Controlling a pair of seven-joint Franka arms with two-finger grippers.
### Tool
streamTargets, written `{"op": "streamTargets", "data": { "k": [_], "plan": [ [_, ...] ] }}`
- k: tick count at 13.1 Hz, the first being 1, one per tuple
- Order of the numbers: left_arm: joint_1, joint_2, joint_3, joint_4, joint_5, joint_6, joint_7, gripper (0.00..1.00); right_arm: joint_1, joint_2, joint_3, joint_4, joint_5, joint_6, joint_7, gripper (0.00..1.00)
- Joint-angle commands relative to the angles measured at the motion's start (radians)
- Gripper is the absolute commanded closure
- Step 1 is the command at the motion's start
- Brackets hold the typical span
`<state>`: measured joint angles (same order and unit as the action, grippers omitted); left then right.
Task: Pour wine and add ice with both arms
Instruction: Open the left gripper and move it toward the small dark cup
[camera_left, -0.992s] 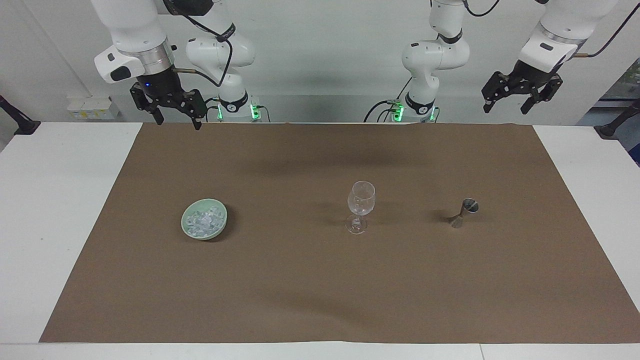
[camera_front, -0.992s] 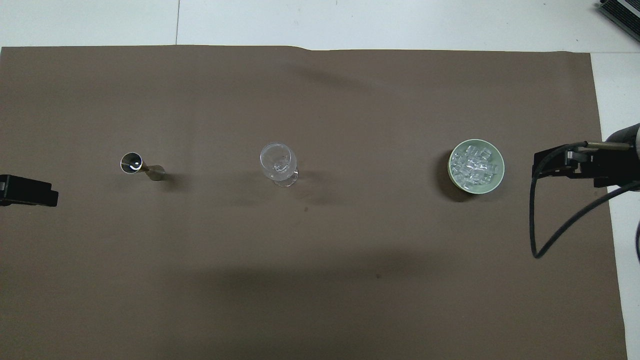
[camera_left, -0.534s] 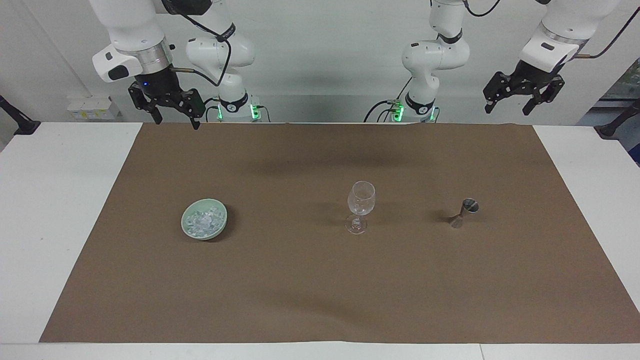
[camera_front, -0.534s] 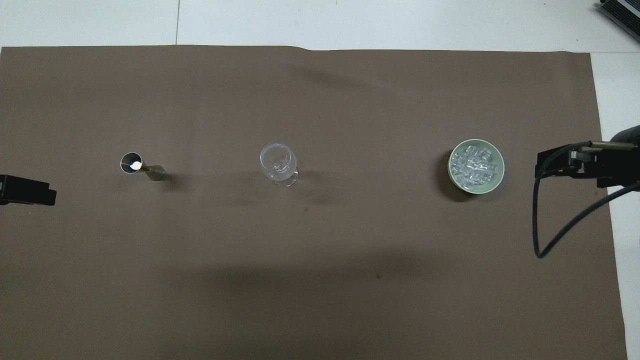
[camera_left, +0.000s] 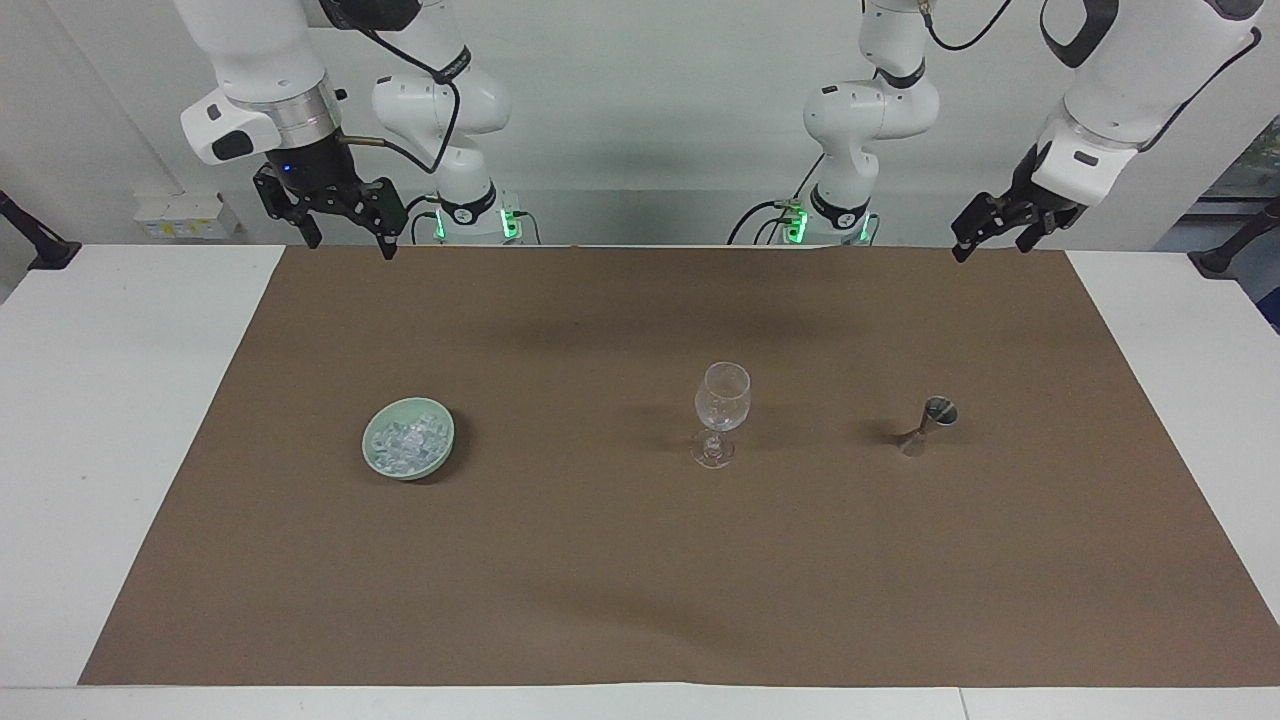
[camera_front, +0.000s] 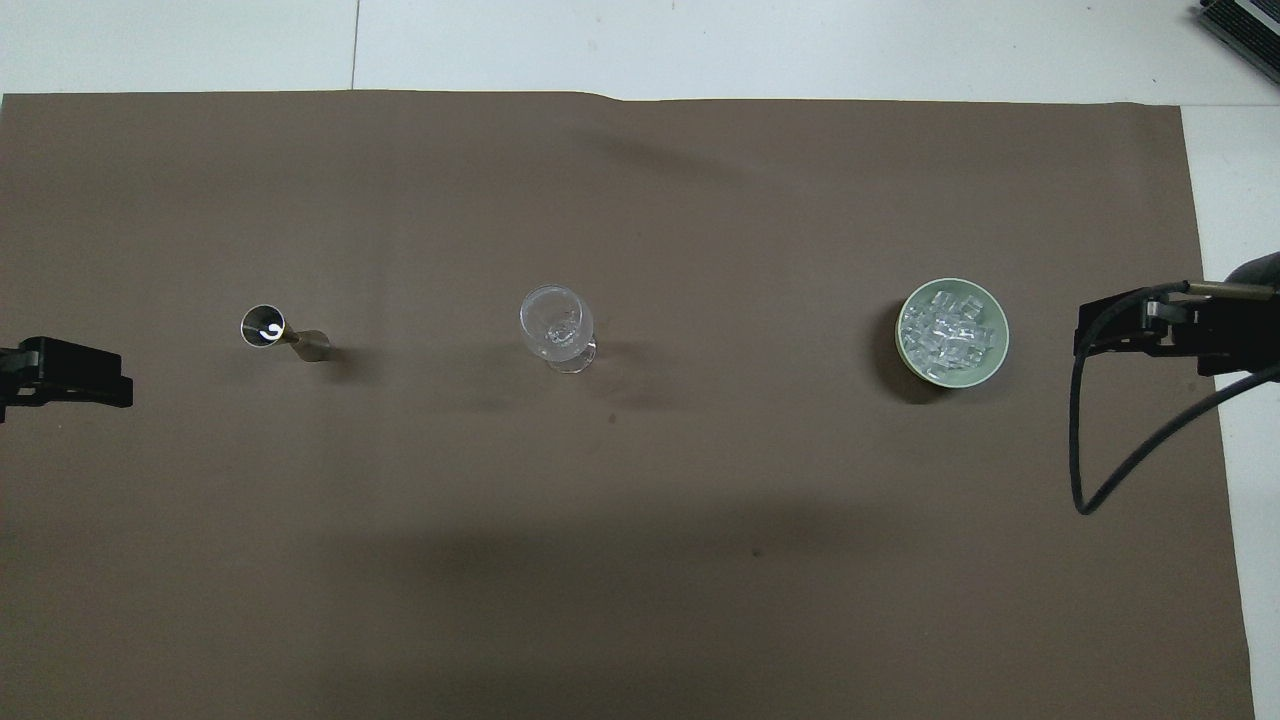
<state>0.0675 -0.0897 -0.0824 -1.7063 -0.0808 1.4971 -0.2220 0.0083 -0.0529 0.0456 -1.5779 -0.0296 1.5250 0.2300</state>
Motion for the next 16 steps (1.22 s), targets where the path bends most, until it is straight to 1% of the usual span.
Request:
{"op": "streamTargets", "data": {
  "k": [1, 5, 7, 9, 11, 14, 16],
  "plan": [
    [0.035, 0.021, 0.001, -0.009, -0.033, 0.029, -0.115, 0.0, -0.01, -0.018, 0.0, -0.016, 0.011, -0.012, -0.018, 0.0],
    [0.043, 0.057, 0.007, -0.009, -0.1, 0.072, -0.371, 0.0, -0.01, -0.018, 0.0, -0.016, 0.016, -0.002, -0.017, 0.0],
    [0.072, 0.074, 0.007, -0.009, -0.132, 0.083, -0.44, 0.0, -0.011, -0.018, 0.0, -0.017, 0.016, -0.005, -0.017, 0.0],
    [0.075, 0.09, 0.016, -0.009, -0.143, 0.083, -0.506, 0.0, -0.011, -0.016, -0.001, -0.016, 0.017, -0.002, -0.018, 0.0],
    [0.057, 0.1, 0.062, -0.007, -0.183, 0.083, -0.574, 0.0, -0.013, -0.018, -0.003, -0.017, 0.017, 0.0, -0.02, 0.0],
    [0.055, 0.136, 0.117, 0.005, -0.272, 0.077, -0.739, 0.0, -0.011, -0.019, -0.003, -0.019, 0.016, 0.001, -0.02, 0.0],
    [0.058, 0.14, 0.141, 0.001, -0.301, 0.083, -0.801, 0.0, -0.011, -0.016, -0.003, -0.018, 0.016, 0.003, -0.023, 0.0]
  ]
}}
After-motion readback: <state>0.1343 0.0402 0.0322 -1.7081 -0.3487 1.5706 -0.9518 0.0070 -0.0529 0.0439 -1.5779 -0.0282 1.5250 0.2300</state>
